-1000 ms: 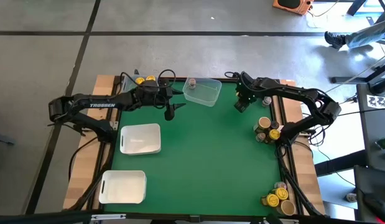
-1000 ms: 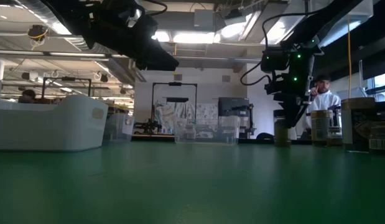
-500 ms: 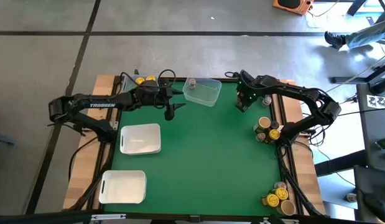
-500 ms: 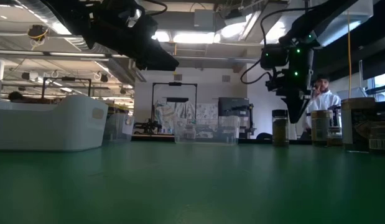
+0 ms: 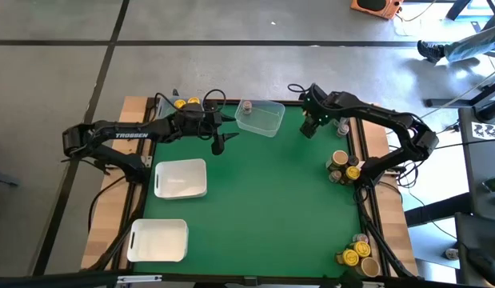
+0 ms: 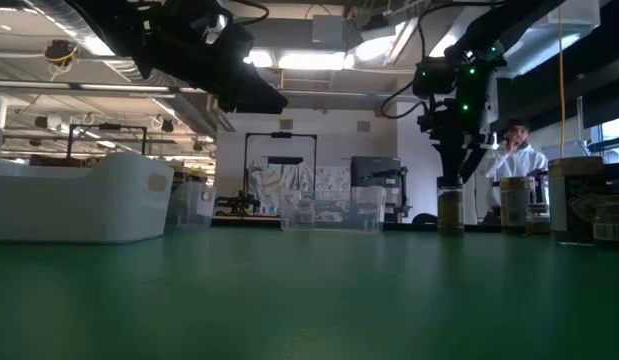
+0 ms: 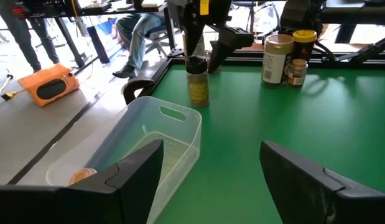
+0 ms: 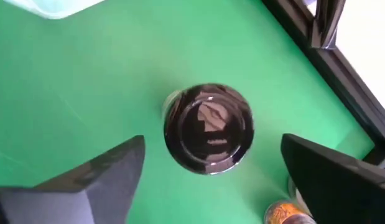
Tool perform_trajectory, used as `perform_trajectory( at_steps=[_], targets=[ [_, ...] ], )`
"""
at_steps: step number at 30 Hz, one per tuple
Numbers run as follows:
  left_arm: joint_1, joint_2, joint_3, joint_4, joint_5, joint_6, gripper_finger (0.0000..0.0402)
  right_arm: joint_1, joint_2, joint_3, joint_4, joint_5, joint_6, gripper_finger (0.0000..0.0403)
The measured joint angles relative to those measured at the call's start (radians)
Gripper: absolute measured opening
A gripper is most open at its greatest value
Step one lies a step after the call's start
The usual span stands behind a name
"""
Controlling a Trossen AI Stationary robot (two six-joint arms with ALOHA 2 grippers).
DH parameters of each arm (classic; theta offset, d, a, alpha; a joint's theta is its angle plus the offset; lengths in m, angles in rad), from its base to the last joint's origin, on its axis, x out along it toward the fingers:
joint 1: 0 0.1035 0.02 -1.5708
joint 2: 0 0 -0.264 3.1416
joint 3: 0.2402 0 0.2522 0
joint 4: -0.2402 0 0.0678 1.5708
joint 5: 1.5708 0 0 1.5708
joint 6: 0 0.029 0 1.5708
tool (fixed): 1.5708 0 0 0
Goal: Sort spices by type
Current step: Put the black seasoning bottle into the top white bin
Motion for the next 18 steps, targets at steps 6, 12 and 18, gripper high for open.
perform_trajectory(
  at_steps=[6,12,18],
  targets=[
    [0.000,0.000,0.000,0.000,0.000,0.001,0.0266,0.000,0.008,-0.056,0.117,-0.012,-0.002,0.0380],
    [0.000,0.000,0.000,0.000,0.000,0.000,0.0266,0.000,0.053,-0.067,0.137,-0.019,-0.001,0.0316],
    [0.000,0.000,0.000,0.000,0.000,0.000,0.0266,0.021,0.074,-0.068,0.135,-0.034,-0.014,0.0198]
  ],
)
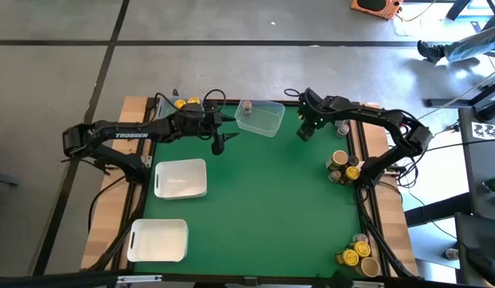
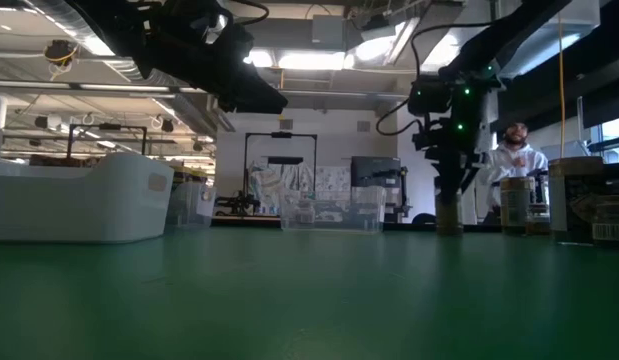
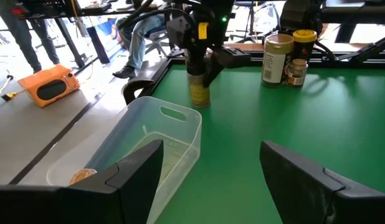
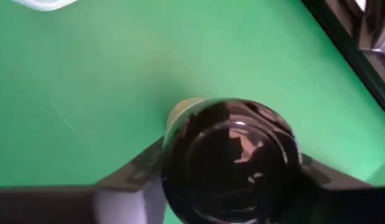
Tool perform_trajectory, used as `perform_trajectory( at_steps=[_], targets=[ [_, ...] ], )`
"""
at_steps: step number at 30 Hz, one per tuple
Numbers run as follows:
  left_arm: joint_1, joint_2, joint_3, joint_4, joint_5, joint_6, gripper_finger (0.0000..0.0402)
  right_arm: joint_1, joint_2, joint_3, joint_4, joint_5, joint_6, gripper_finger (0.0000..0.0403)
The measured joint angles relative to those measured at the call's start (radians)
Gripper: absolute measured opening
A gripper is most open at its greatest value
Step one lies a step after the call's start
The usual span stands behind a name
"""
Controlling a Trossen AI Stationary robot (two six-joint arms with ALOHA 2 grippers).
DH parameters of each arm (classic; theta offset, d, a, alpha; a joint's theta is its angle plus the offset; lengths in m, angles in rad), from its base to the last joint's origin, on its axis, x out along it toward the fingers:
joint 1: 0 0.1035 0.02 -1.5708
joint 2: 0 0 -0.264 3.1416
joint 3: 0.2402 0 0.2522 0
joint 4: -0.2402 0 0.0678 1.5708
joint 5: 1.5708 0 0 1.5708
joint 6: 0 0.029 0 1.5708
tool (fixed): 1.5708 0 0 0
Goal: Sort spices by type
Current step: Put the black seasoning bottle into the top white bin
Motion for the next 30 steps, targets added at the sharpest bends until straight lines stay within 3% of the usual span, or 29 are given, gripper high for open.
perform_trajectory(
  at_steps=[11,18,30],
  targets=[
    [-0.001,0.000,0.000,-0.001,0.000,-0.002,0.0266,0.222,-0.009,0.000,0.005,-0.096,-0.040,0.0198],
    [-0.002,0.000,0.000,-0.001,0.000,-0.013,0.0266,0.368,-0.008,0.000,0.156,-0.137,-0.040,0.0201],
    [-0.036,0.000,0.000,-0.001,0.002,-0.028,0.0266,0.440,0.002,0.007,0.369,-0.150,-0.057,0.0202]
  ],
)
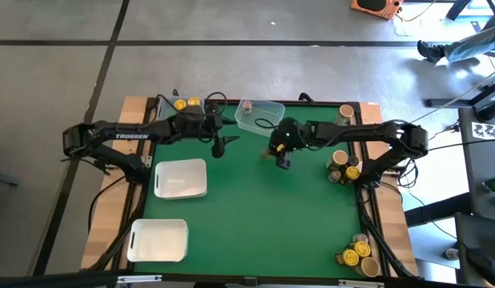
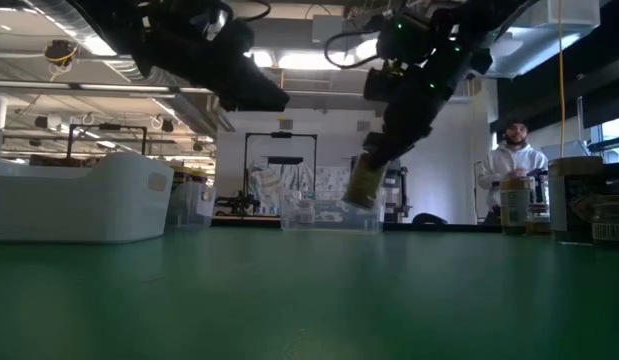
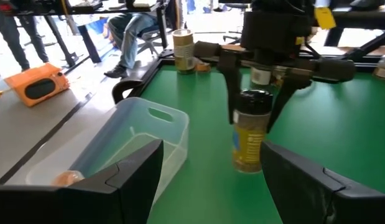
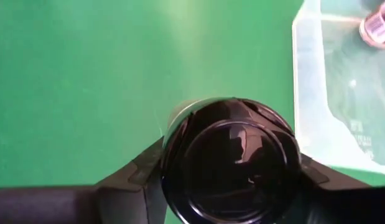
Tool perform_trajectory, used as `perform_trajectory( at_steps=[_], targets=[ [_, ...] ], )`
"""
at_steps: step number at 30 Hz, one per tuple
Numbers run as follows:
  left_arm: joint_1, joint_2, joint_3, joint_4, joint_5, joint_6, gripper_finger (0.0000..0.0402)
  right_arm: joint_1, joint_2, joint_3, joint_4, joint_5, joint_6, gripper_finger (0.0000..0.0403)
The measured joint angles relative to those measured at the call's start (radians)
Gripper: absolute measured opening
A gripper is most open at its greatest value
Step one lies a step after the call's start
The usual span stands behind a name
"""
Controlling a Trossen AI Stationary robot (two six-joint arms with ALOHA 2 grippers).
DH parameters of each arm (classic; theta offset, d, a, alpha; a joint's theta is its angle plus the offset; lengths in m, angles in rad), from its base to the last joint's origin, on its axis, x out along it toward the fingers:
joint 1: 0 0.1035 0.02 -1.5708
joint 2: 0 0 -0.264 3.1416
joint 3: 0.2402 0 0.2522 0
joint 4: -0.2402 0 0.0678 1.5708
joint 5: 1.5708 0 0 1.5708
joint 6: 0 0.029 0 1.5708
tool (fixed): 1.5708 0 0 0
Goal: Sort spices by type
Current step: Put the black seasoning bottle into the top white bin
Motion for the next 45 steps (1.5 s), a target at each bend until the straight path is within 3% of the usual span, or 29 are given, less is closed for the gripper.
perform_trajectory(
  at_steps=[12,20,32,40,45],
  targets=[
    [-0.039,0.000,0.000,-0.078,-0.024,-0.041,0.0266,0.005,0.188,0.217,-0.124,-0.022,-0.008,0.0203],
    [-0.038,0.000,-0.035,-0.124,-0.047,-0.075,0.0266,0.004,0.241,0.228,-0.121,-0.019,-0.035,0.0210],
    [-0.038,0.000,-0.052,-0.096,-0.047,-0.077,0.0266,0.004,0.250,0.230,-0.089,-0.003,-0.048,0.0336],
    [-0.046,0.008,-0.052,-0.019,-0.035,-0.071,0.0266,0.004,0.106,0.228,-0.256,0.004,-0.063,0.0355],
    [-0.052,0.086,-0.042,0.062,0.030,-0.066,0.0264,0.004,-0.019,0.101,-0.240,0.046,-0.055,0.0354]
  ],
)
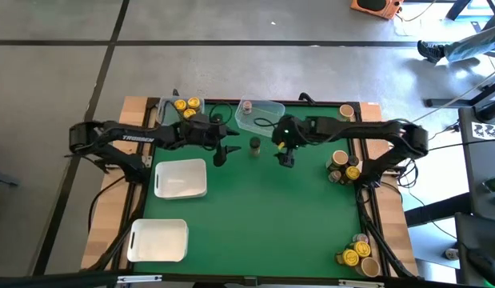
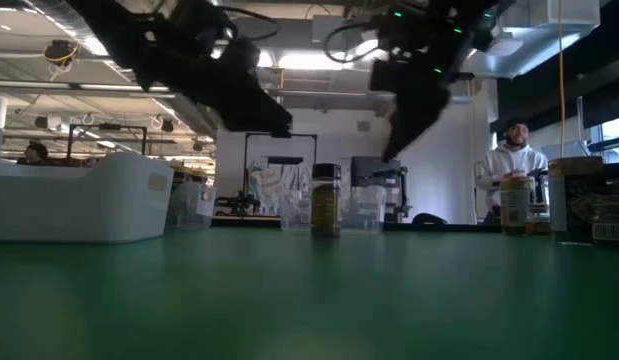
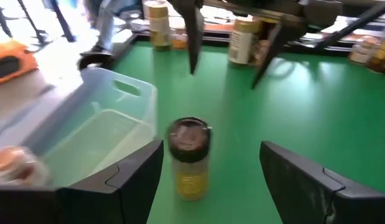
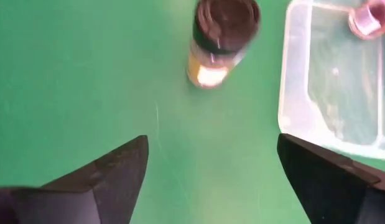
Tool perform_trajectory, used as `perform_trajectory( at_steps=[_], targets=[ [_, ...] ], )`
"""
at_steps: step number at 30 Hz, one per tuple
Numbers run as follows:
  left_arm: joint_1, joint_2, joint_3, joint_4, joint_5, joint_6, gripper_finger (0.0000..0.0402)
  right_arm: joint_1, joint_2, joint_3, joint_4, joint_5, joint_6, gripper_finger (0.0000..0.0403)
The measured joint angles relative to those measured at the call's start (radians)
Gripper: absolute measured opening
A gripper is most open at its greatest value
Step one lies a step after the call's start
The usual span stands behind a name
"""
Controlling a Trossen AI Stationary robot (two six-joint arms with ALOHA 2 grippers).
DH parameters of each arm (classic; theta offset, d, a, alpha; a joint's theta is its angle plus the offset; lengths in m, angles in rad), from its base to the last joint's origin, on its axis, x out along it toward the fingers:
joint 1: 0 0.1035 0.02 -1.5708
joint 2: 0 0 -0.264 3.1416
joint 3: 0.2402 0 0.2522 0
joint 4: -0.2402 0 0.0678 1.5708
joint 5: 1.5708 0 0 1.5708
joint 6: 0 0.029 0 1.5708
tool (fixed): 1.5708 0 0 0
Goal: Sort spices by type
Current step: Put the black seasoning bottle into the top white bin
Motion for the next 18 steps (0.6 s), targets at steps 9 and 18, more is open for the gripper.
perform_trajectory(
  at_steps=[9,18],
  targets=[
    [-0.002,0.195,0.236,-0.163,0.005,0.094,0.0257,0.000,-0.101,-0.344,0.356,0.045,0.102,0.0354],
    [-0.001,0.366,0.571,-0.594,-0.026,0.126,0.0255,0.000,-0.097,-0.468,0.571,0.089,0.133,0.0354]
  ],
)
